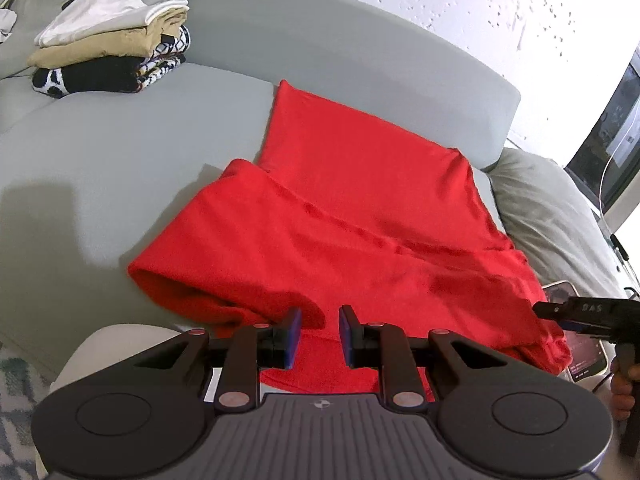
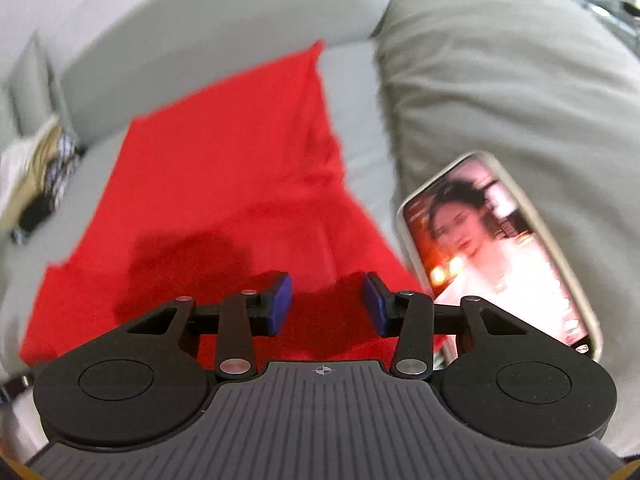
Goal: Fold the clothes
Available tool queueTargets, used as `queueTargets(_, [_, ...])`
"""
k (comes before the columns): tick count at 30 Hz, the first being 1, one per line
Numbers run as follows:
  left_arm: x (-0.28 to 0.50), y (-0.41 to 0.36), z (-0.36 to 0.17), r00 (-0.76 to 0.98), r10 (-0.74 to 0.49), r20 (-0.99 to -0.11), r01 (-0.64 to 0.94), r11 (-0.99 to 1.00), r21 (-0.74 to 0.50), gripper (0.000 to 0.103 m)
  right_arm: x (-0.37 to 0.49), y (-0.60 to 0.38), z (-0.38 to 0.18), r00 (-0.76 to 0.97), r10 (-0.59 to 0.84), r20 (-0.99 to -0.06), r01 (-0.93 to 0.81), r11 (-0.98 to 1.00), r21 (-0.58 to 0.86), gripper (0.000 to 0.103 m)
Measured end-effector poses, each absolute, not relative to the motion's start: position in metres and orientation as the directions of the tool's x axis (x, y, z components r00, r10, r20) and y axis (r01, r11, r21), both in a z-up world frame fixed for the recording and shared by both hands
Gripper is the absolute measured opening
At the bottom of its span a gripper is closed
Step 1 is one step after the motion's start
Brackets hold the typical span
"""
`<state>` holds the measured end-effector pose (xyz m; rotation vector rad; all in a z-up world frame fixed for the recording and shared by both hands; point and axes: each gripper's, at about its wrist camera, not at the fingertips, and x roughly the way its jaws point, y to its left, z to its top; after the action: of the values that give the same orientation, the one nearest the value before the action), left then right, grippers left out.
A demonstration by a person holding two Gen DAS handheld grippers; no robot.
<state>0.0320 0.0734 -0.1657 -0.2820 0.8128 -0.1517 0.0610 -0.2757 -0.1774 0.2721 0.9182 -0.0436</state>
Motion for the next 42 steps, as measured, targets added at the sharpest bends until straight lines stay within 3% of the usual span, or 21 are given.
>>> queueTargets(3, [0.031,0.069,-0.166,0.678,-0.232,-0.698,0.033,0.958,-0.286,0.020,0.064,-0.257,-0.177,0.597,0.008,-0.802,0.114,0.989,0.094,0.035])
queueTargets(5, [0.030,0.068,-0.165,0.681,-0.226,-0.696,0.033,0.960,-0.279,0.022,0.060,-0.249,-0.174,0.612,-0.031,-0.790,0.097,0.995,0.036,0.006])
queueTargets(12, [0.028,0.071,-0.166,0.691,-0.219,-0.689,0.031,0.961,-0.275,0.023,0.039,-0.231,-0.150,0.697,-0.093,-0.711,0.081,0.995,-0.051,0.005])
queueTargets(18, [0.019,0.071,-0.161,0.726,-0.216,-0.653,0.049,0.963,-0.265,0.031,0.021,-0.234,-0.126,0.745,-0.145,-0.651,0.147,0.988,-0.051,0.004])
queueTargets(24, [0.022,0.074,-0.164,0.707,-0.183,-0.684,0.007,0.968,-0.252,0.034,0.035,-0.257,-0.147,0.658,-0.070,-0.750,0.163,0.985,0.051,0.007])
queueTargets(27, [0.023,0.071,-0.164,0.705,-0.170,-0.689,0.008,0.973,-0.232,0.035,0.039,-0.276,-0.156,0.623,0.005,-0.782,0.185,0.971,0.153,0.019])
queueTargets(30, [0.024,0.071,-0.165,0.703,-0.162,-0.692,0.007,0.975,-0.221,0.035,0.032,-0.297,-0.153,0.648,0.052,-0.760,0.256,0.925,0.281,0.041])
queueTargets(34, [0.025,0.071,-0.166,0.702,-0.159,-0.694,0.004,0.976,-0.219,0.035,0.026,-0.317,-0.146,0.683,0.034,-0.730,0.320,0.884,0.341,0.041])
queueTargets(42, [0.024,0.071,-0.167,0.702,-0.158,-0.694,0.005,0.976,-0.217,0.035,0.035,-0.339,-0.165,0.535,0.088,-0.840,0.456,0.807,0.375,0.038])
